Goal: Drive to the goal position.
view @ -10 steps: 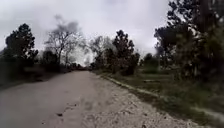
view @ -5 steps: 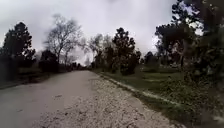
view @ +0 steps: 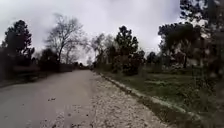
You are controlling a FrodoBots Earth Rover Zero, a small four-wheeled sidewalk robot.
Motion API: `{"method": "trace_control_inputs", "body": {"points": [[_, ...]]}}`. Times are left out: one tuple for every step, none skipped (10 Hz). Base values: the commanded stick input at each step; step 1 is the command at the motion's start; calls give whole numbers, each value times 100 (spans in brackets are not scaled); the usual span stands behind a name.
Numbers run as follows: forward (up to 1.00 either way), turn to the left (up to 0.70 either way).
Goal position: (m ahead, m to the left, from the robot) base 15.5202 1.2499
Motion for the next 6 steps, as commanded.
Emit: {"method": "trace_control_inputs", "body": {"points": [[70,27],[70,27],[70,27],[70,27],[70,27],[70,27]]}}
